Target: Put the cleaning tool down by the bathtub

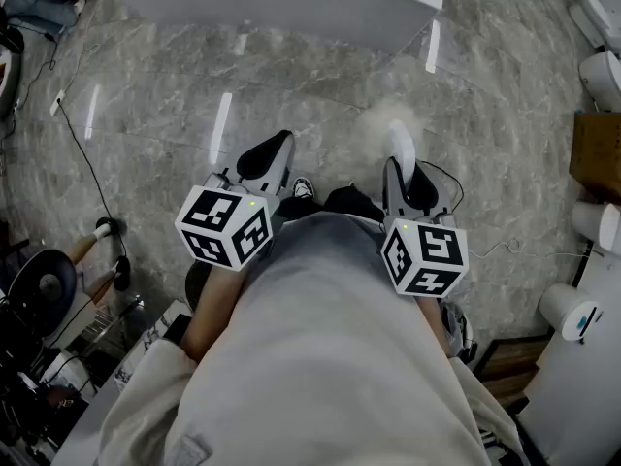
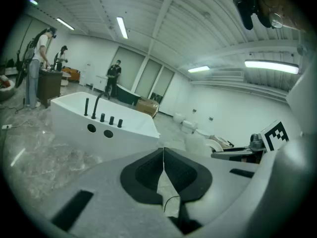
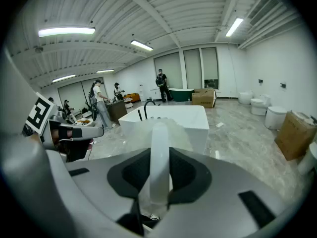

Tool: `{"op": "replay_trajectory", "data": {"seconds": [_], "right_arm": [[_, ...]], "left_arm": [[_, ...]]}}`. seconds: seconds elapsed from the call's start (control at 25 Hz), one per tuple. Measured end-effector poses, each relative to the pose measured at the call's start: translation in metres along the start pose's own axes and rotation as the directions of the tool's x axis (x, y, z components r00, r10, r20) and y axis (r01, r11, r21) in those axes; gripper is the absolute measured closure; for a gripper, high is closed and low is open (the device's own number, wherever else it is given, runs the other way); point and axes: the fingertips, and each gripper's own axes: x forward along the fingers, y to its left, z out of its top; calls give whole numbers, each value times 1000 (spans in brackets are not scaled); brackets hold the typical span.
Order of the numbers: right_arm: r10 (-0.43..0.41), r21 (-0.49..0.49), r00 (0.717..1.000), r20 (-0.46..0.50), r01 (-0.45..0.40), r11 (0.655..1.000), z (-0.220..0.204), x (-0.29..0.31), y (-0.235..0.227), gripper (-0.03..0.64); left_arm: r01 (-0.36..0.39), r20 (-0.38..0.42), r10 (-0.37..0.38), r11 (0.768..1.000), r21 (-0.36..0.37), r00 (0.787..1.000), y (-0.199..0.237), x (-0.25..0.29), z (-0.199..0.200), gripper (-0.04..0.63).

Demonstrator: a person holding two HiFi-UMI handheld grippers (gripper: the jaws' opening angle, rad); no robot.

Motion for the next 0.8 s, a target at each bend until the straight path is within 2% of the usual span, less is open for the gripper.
{"op": "replay_trajectory", "data": {"seconds": [0.2,0.48,0.68,0.8], "right_arm": [[-5,2,1000,-6,5,1000,1,0,-2,528],[1,-32,1000,-18,-2,999,4,8,22,528],[11,39,1000,28,-12,999,9,9,33,528],[20,46,999,35,-21,999,7,10,38,528]], "left_arm": [[15,-8,-15,1000,0,1000,-7,2,-3,586],[16,16,-15,999,-40,1000,12,-13,-4,586],[14,37,-11,997,-76,999,26,-28,-6,586],[18,36,-15,995,-93,999,29,-30,-11,586]]}}
